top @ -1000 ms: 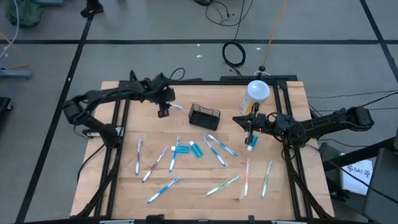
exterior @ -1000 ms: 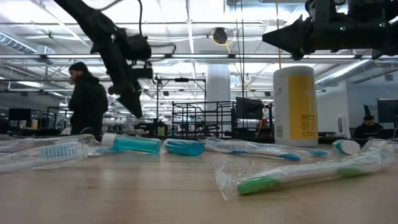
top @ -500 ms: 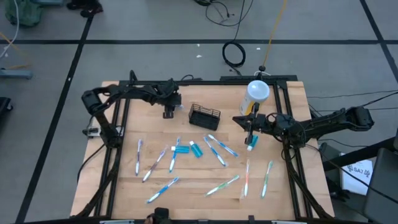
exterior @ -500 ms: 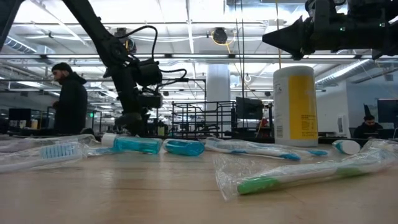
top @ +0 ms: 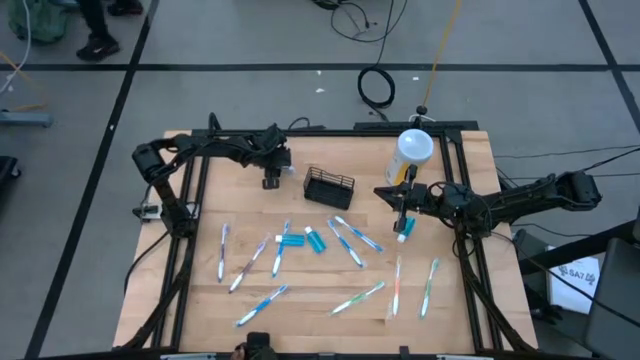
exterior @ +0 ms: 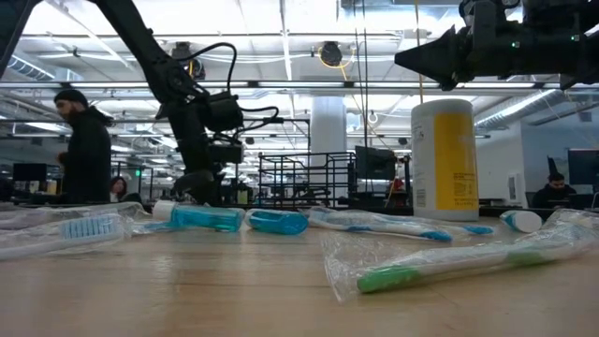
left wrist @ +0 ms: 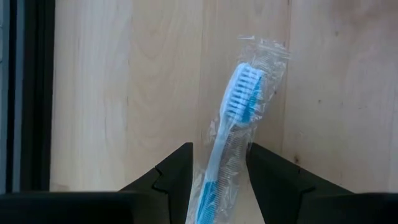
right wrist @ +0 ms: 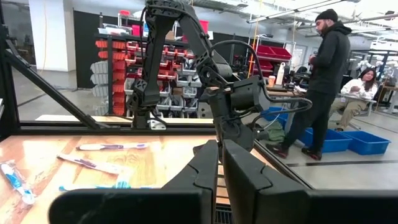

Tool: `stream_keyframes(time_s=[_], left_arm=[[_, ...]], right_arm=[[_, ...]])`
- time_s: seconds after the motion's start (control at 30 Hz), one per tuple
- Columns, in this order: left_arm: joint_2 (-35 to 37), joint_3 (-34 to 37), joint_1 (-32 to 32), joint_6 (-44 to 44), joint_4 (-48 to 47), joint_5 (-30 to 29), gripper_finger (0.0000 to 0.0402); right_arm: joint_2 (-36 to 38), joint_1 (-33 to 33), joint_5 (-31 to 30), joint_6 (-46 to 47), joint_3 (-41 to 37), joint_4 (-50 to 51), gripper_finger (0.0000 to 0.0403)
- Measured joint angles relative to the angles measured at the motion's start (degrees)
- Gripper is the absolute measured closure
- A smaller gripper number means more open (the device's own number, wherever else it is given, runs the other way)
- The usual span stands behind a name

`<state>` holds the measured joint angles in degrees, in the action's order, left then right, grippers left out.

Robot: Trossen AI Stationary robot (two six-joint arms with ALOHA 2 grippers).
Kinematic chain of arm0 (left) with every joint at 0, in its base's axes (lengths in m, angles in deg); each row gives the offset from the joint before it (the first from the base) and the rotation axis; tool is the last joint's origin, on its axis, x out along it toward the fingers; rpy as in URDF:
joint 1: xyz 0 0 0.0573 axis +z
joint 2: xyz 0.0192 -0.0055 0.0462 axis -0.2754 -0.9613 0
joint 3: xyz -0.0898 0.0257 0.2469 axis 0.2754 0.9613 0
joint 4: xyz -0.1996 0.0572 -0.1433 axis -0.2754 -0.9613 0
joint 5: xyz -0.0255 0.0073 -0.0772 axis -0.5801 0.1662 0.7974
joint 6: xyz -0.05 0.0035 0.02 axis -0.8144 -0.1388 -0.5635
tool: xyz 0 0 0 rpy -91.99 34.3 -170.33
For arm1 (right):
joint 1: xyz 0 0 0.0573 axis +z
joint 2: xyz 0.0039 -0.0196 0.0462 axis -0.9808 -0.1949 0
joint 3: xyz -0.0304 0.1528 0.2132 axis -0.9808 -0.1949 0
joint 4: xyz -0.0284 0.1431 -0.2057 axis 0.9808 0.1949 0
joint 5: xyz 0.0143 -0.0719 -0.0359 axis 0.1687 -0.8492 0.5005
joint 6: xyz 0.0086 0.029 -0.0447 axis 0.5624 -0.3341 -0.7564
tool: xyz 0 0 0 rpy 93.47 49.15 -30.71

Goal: Pick & Place toothbrushing station
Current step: Put the blue toothbrush into the black wire organizer

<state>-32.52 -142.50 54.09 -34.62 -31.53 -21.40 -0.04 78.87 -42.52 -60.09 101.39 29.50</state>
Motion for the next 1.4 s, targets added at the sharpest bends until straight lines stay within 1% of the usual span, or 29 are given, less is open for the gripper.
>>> stream_keyframes(time_s=[0.1, 0.2, 0.57, 0.67, 0.77, 0.83, 0.93, 1.07, 1.13, 1.2, 1.3, 1.4], left_arm=[[-0.05, 0.02, 0.61, -0.99, -0.18, 1.78, 0.026], [-0.09, 0.06, 1.0, -1.78, -0.42, 3.65, 0.0287], [0.57, 0.15, 0.63, -2.84, -0.23, 3.4, 0.039], [2.38, 0.42, 0.64, -4.18, -0.16, 1.94, 0.0392], [6.75, 0.33, 0.72, -4.77, 0.13, 1.93, 0.0385], [9.97, 0.28, 0.66, -5.44, -0.01, 2.77, 0.0388], [15.61, 0.31, 0.66, -7.43, 0.38, 6.52, 0.0397], [22.89, 0.24, 0.67, -11.75, 3.56, 14.67, 0.0392], [25.75, 0.24, 0.44, -13.44, 6.23, 18.32, 0.0396], [27.53, 0.24, 0.17, -15.83, 10.3, 21.9, 0.0399], [28.02, 0.24, -0.7, -21.09, 19.93, 27.0, 0.0397], [27.07, 0.19, -2.55, -24.81, 30.64, 29.78, 0.04]], right_arm=[[-0.02, -0.01, 0.0, 0.02, 0.01, -0.01, 0.0383], [0.0, 0.01, 0.0, 0.01, 0.01, -0.01, 0.0383], [0.0, 0.01, -0.01, 0.02, 0.01, 0.01, 0.0383], [-0.01, 0.0, 0.0, 0.0, 0.0, 0.05, 0.0383], [0.0, 0.01, -0.02, 0.01, 0.01, 0.13, 0.0383], [-0.01, 0.0, -0.02, 0.01, 0.01, 0.21, 0.0383], [0.0, 0.0, -0.02, 0.02, 0.01, 0.23, 0.0383], [-0.01, -0.01, -0.02, 0.02, 0.01, 0.46, 0.0383], [0.0, 0.01, -0.02, 0.02, 0.01, 0.5, 0.0383], [0.0, 0.01, -0.02, 0.02, 0.01, 0.5, 0.0383], [-0.02, -0.01, -0.02, 0.02, 0.01, 0.5, 0.0383], [-0.01, -0.01, -0.02, 0.02, 0.01, 0.5, 0.0383]])
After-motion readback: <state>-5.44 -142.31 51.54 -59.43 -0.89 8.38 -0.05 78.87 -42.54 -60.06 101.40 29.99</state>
